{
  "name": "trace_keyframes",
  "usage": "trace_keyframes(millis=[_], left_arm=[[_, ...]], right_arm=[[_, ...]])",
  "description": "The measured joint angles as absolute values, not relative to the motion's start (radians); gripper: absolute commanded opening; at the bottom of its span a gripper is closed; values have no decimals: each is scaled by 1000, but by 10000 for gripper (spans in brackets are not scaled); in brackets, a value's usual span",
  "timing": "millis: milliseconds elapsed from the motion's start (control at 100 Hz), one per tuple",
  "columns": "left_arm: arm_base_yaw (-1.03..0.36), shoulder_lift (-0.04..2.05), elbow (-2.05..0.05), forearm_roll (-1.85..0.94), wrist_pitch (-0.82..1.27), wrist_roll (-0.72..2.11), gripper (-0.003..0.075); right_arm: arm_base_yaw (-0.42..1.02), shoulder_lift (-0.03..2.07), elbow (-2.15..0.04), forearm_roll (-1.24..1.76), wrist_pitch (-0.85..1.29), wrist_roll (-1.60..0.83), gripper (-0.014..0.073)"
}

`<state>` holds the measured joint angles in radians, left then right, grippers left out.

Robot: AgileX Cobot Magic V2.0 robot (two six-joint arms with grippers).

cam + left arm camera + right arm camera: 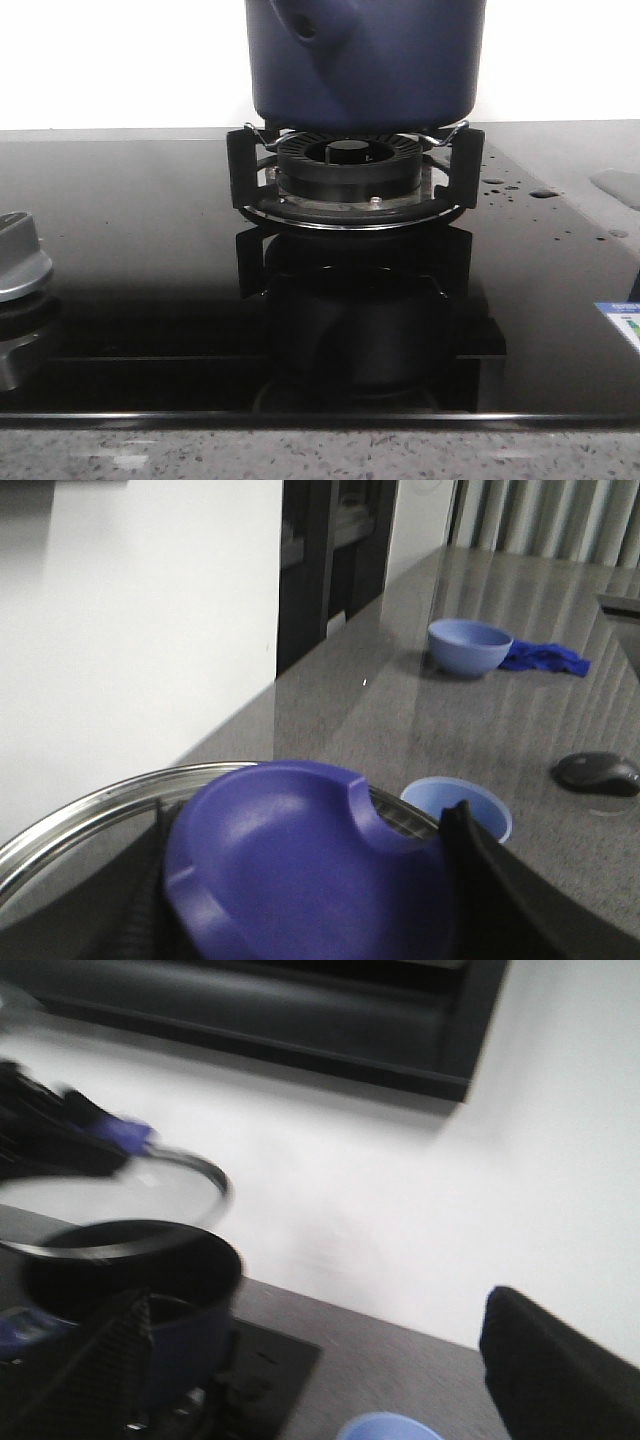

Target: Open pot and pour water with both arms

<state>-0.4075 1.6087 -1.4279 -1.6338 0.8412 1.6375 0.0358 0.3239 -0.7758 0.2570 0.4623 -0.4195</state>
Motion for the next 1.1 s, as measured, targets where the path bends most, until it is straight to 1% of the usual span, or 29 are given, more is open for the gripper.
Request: trace_keyframes(millis=[210, 340, 470, 650, 940, 1100], left_arm=[[-366, 1488, -1428, -1621, 856, 1611, 295], [-355, 1431, -1428, -1598, 865, 1578, 295], [-355, 1394, -1428, -1574, 877, 1572, 295], [-355, 1384, -1428, -1564, 900, 1553, 295], [-355, 1384, -1428, -1558, 907, 1546, 295], [-355, 1384, -1428, -1556, 908, 1546, 295]], right_arm=[[36, 368, -689, -61, 458, -106, 605], [36, 370, -601, -158, 456, 16, 605], [36, 370, -503, -165, 414, 45, 605], [36, 388, -389, -155, 275, 55, 608], [36, 524, -373, -134, 149, 56, 608], [34, 612, -372, -134, 117, 56, 608]])
